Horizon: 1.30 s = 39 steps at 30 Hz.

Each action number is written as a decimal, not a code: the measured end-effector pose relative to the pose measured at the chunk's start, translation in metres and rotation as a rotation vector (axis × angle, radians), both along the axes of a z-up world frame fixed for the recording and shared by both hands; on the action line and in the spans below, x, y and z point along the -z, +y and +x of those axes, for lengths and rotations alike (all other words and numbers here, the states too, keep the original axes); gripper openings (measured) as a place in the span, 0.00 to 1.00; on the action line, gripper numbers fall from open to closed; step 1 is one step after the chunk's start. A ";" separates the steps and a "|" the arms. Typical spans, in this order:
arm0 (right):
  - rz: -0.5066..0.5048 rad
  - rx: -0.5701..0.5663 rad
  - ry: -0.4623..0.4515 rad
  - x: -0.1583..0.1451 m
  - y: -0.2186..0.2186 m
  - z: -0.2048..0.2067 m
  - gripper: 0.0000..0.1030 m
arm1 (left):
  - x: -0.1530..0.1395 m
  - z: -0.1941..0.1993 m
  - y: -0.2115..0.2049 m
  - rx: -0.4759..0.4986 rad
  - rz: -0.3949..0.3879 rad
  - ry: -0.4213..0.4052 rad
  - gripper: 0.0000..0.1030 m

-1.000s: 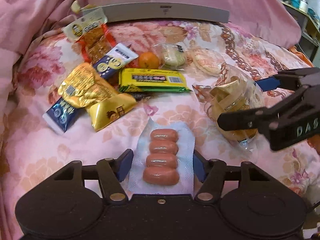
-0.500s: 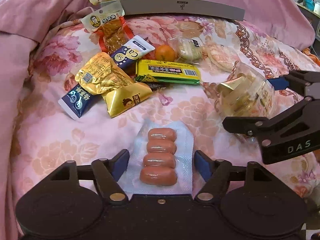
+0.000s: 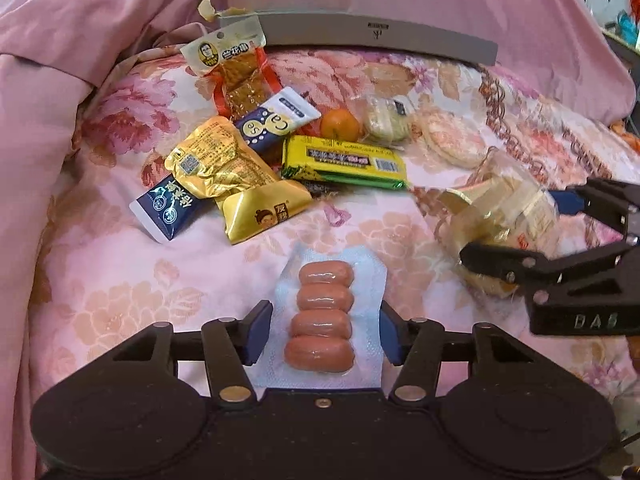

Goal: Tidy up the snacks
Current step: 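Carry the sausage pack and bread bun into the grey tray and release both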

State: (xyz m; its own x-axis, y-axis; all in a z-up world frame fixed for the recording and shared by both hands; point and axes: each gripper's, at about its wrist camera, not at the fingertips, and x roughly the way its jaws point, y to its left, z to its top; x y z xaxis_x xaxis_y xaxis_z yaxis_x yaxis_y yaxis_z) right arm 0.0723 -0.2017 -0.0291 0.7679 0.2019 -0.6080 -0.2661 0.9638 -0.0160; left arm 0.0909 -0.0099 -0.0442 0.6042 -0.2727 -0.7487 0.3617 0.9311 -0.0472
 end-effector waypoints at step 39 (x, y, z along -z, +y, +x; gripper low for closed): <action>-0.178 -0.008 -0.380 -0.110 -0.038 0.163 0.82 | -0.138 0.220 -0.037 -0.215 -0.250 -0.394 0.59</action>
State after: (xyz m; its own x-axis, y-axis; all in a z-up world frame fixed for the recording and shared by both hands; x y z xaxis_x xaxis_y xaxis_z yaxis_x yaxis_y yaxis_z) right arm 0.2355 -0.2397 0.0807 0.9430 0.1258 -0.3080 -0.2164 0.9351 -0.2806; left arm 0.3113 -0.0473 0.0937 0.8894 -0.2526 -0.3809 0.1980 0.9641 -0.1770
